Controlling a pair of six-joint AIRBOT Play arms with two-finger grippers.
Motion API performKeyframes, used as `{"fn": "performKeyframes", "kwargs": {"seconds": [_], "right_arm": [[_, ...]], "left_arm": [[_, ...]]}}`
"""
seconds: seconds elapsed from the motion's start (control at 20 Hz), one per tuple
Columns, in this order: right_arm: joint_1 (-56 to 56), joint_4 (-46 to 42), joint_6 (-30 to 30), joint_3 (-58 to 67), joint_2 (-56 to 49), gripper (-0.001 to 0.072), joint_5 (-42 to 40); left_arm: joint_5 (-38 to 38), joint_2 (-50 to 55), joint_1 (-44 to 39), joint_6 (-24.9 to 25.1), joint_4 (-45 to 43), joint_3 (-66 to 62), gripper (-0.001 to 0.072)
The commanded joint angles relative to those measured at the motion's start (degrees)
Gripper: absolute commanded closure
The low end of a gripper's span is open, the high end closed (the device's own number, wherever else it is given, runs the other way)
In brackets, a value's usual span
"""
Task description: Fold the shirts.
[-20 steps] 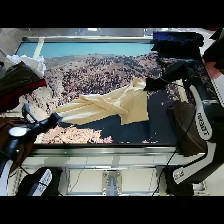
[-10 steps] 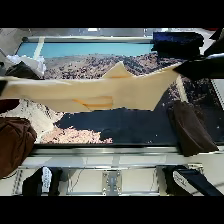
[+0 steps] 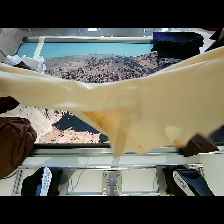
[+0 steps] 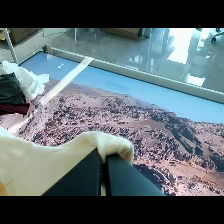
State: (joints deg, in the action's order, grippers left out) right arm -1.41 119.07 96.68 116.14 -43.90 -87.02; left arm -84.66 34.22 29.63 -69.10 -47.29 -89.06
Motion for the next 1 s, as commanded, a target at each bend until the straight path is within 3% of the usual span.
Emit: {"fn": "performKeyframes", "kwargs": {"seconds": [0.0,0.2,0.35,0.55,0.75,0.95], "right_arm": [[0.00,-0.46,-2.21,1.05,-2.58,0.0698,-6.86],[0.00,-5.09,-2.05,-7.80,-8.52,0.0697,-9.49],[0.02,-6.75,-0.94,-21.33,-14.51,0.0698,-4.63],[0.02,-6.54,0.04,-35.04,-26.67,0.0698,12.33],[0.02,-2.47,0.04,-35.43,-39.71,0.0698,29.77],[0.48,-0.55,0.02,-35.43,-47.15,0.0698,41.68]], "left_arm": [[-5.88,0.90,-3.78,-4.50,-0.15,0.81,0.0694],[-7.06,3.26,-3.87,-7.17,-0.55,16.65,0.0694],[-2.95,9.01,-3.87,-3.48,-0.76,31.50,0.0694],[10.49,24.90,-7.74,4.37,-0.81,38.88,0.0694],[28.50,44.02,-14.69,6.36,-0.70,37.07,0.0694],[32.22,57.59,-18.08,6.34,1.86,27.85,0.0693]]}}
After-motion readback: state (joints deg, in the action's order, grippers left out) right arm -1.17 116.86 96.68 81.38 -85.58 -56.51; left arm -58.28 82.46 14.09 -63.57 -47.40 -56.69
